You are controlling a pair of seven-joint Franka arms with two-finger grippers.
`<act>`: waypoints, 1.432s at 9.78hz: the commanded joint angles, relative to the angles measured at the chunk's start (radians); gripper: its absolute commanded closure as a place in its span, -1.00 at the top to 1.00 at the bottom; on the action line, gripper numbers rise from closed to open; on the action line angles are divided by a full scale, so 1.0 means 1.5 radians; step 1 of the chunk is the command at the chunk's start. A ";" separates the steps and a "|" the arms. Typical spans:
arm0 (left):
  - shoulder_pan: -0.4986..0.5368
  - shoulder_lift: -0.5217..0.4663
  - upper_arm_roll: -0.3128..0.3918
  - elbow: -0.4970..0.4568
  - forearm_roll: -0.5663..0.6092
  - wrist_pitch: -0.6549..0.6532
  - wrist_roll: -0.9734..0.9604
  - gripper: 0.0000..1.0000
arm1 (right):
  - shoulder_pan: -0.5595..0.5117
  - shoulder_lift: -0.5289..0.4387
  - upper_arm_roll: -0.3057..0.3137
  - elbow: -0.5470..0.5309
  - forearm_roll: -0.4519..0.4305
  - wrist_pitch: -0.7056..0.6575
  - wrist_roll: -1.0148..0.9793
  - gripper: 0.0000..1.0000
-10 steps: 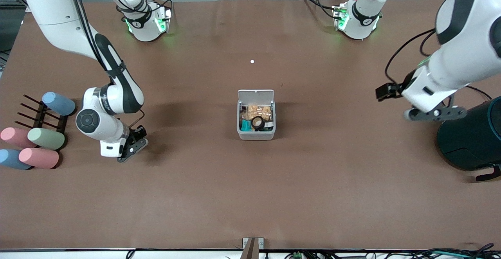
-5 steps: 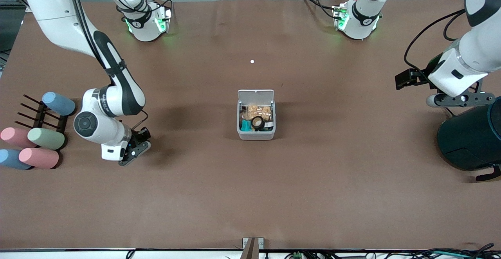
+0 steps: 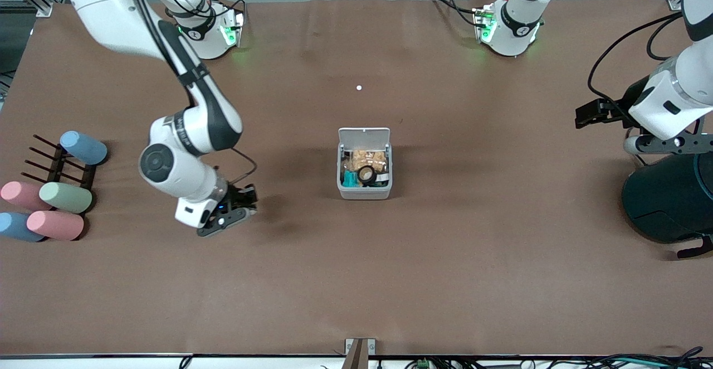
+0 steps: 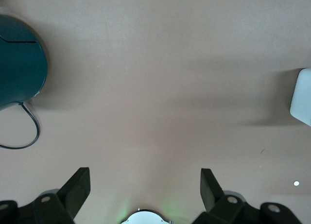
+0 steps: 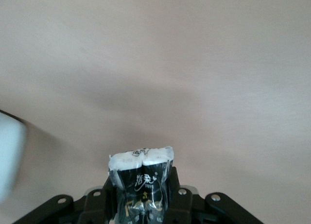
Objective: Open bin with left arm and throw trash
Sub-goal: 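Carry the black packet over the open bin with the right gripper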
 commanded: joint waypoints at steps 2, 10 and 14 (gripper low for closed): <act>-0.007 -0.013 0.013 -0.001 -0.005 -0.002 0.009 1.00 | 0.049 -0.010 0.033 0.047 0.036 -0.007 0.248 -0.15; -0.019 -0.029 0.044 0.045 -0.003 -0.022 -0.003 1.00 | 0.202 0.031 0.024 0.098 0.024 0.009 0.476 -0.11; -0.021 -0.100 0.044 -0.022 -0.007 -0.014 -0.006 1.00 | 0.203 0.037 0.024 0.098 0.024 0.011 0.476 0.66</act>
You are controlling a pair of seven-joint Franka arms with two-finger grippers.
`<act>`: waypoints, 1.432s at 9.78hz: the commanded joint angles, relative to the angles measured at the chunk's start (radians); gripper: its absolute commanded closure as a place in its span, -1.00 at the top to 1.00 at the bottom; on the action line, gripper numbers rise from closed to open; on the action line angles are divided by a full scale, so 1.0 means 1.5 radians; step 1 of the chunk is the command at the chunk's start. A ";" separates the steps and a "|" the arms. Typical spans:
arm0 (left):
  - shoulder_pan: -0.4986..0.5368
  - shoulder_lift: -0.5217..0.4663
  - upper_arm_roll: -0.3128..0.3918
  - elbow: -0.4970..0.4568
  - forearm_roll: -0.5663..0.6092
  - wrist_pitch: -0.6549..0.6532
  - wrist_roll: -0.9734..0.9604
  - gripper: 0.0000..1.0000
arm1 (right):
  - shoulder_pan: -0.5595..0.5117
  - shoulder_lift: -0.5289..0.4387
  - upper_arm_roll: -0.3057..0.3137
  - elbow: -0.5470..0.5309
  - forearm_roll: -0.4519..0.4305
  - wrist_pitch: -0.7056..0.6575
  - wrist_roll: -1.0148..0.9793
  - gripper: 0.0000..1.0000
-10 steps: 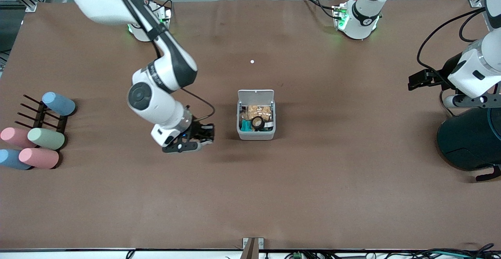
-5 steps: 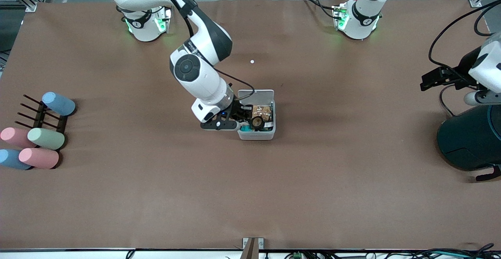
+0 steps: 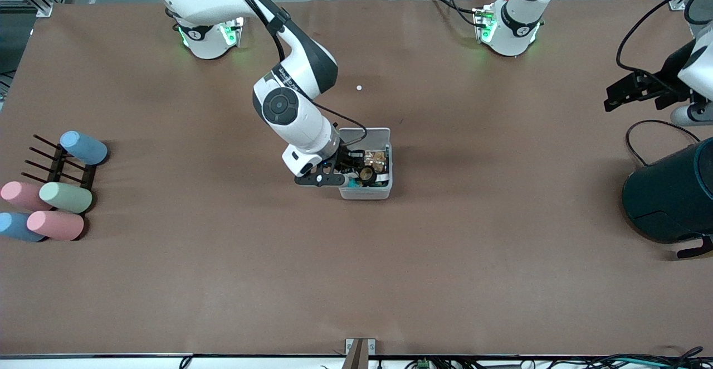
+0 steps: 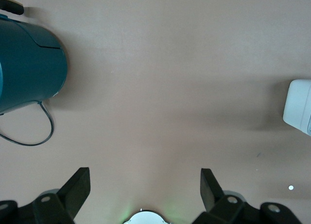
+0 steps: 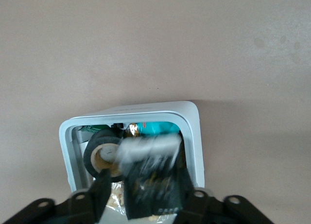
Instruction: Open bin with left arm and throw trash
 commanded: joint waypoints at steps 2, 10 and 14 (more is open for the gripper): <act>-0.004 -0.035 0.009 -0.040 -0.008 0.018 -0.001 1.00 | 0.004 -0.003 -0.006 0.001 0.000 0.006 0.007 0.73; 0.001 -0.019 0.015 -0.007 -0.009 0.023 0.012 1.00 | -0.214 -0.099 -0.008 0.002 -0.013 -0.265 -0.363 0.73; 0.003 -0.016 0.018 -0.008 -0.009 0.022 0.012 1.00 | -0.328 -0.169 -0.102 0.002 -0.014 -0.398 -0.515 0.99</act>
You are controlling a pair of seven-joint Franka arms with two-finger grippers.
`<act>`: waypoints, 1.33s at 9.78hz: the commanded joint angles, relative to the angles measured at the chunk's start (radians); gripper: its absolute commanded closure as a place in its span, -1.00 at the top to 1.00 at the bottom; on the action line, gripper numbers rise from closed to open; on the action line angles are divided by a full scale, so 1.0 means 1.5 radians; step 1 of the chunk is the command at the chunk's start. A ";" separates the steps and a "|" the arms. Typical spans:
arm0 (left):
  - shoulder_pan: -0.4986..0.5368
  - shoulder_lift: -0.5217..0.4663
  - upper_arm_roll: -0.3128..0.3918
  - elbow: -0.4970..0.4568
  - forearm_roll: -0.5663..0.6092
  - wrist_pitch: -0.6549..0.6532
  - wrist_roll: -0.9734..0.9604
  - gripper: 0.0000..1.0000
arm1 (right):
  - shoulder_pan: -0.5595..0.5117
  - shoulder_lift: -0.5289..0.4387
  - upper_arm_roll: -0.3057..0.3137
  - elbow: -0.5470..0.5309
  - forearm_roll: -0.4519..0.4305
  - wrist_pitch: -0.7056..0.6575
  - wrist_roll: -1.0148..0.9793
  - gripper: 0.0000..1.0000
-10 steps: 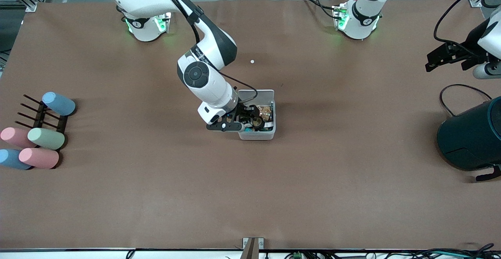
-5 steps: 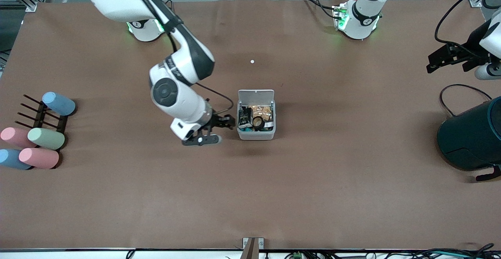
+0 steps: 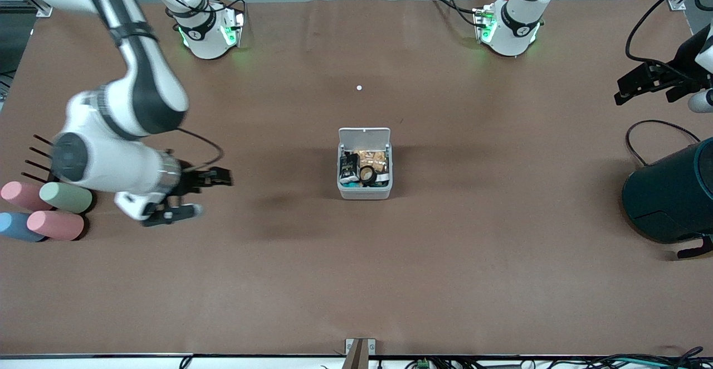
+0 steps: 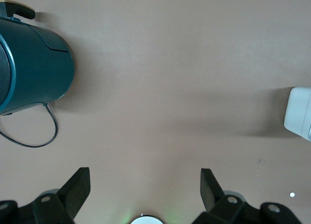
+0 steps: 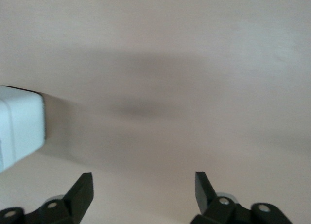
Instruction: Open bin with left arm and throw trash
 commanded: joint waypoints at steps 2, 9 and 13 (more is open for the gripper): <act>0.001 0.005 0.004 0.007 -0.009 0.001 0.009 1.00 | -0.012 -0.091 -0.094 -0.021 -0.005 -0.049 -0.042 0.99; 0.001 0.009 0.004 0.008 -0.009 0.000 0.004 1.00 | -0.043 -0.222 -0.098 0.069 -0.119 -0.117 -0.018 0.99; 0.001 0.014 0.004 0.008 -0.003 0.001 0.006 1.00 | -0.037 -0.223 -0.096 0.087 -0.117 -0.165 0.019 0.99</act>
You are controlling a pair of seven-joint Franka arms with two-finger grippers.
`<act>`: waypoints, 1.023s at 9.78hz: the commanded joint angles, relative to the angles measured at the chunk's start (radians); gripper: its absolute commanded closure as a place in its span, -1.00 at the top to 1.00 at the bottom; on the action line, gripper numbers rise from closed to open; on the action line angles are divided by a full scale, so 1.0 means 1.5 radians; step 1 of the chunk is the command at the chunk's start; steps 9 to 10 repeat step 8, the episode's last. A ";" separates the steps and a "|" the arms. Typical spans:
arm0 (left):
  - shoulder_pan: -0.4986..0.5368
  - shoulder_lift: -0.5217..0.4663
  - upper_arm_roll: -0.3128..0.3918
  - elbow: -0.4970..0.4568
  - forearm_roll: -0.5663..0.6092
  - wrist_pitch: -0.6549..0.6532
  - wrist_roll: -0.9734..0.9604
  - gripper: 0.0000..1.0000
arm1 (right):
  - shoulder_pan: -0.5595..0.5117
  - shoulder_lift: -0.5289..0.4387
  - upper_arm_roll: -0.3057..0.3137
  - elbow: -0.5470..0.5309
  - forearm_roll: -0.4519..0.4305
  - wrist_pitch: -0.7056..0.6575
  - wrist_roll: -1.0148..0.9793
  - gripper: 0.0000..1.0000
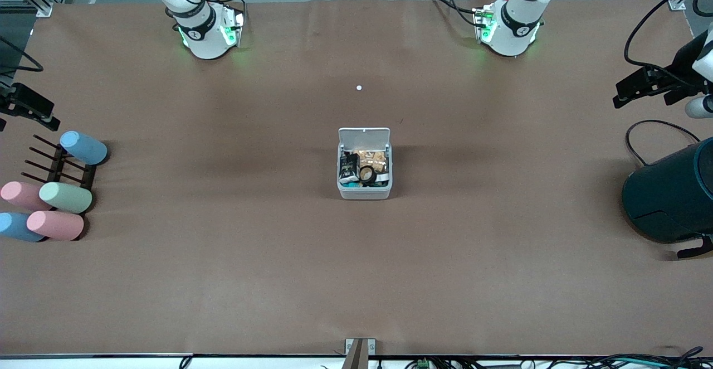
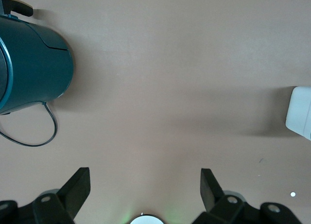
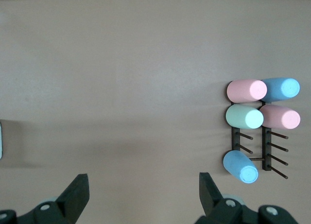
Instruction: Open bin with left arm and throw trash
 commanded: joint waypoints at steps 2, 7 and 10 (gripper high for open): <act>0.000 0.004 0.003 0.009 -0.002 0.001 0.005 1.00 | -0.001 -0.001 0.004 -0.001 -0.007 -0.006 0.016 0.99; 0.000 0.003 0.003 0.018 0.000 0.000 0.004 1.00 | -0.001 -0.001 0.004 -0.004 -0.006 -0.006 0.016 0.99; 0.000 0.003 0.003 0.020 0.000 0.000 0.004 1.00 | -0.001 -0.001 0.004 -0.004 -0.006 -0.016 0.017 0.99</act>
